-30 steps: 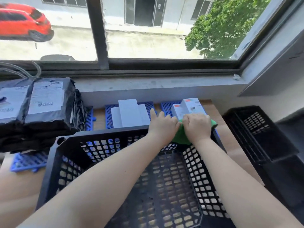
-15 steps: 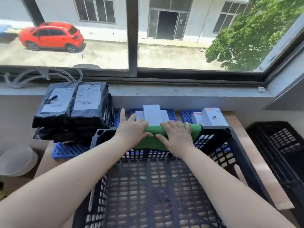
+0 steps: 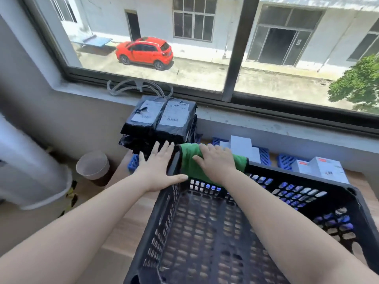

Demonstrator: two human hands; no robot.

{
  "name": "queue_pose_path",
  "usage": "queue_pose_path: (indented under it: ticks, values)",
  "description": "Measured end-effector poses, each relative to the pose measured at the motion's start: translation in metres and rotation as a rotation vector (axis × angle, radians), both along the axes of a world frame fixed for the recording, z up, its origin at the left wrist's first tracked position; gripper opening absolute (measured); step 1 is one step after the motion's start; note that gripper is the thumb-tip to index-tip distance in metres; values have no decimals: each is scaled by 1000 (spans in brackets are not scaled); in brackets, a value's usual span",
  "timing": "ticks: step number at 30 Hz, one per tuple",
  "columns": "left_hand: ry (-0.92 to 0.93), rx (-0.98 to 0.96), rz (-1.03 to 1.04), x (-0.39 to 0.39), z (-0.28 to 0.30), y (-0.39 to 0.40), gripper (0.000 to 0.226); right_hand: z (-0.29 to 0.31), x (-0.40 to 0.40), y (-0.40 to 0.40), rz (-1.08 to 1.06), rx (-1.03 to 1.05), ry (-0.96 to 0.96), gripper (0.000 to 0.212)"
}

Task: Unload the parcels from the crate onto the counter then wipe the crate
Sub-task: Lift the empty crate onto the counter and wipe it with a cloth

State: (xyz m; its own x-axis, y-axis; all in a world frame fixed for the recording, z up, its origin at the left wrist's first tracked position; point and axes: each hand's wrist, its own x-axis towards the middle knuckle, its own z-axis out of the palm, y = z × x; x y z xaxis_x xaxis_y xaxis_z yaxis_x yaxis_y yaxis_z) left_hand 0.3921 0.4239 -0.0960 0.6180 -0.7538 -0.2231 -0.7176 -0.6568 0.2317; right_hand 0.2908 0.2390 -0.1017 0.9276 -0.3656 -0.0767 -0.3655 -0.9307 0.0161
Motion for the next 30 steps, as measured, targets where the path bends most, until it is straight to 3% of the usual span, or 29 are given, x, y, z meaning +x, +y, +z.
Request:
queue_pose_path:
  ticks: [4,11,13,17,21,30]
  values:
    - [103,-99,115,-17,-11,8,118,1,28,22,20,95,-22,65]
    - [16,-215,163,-18,-8,13,140,5,38,37,27,261,-193,30]
    - [-77,-191,108,-17,-7,15,138,5,42,42,35,376,-277,31]
    - [-128,-259,-28,-9,-5,28,119,8,47,54,28,475,-334,30]
    - [-79,-457,-68,22,-4,54,103,8,31,87,225,510,-193,26]
    - [-41,-486,-457,48,-5,78,70,5,-16,161,348,491,-192,26]
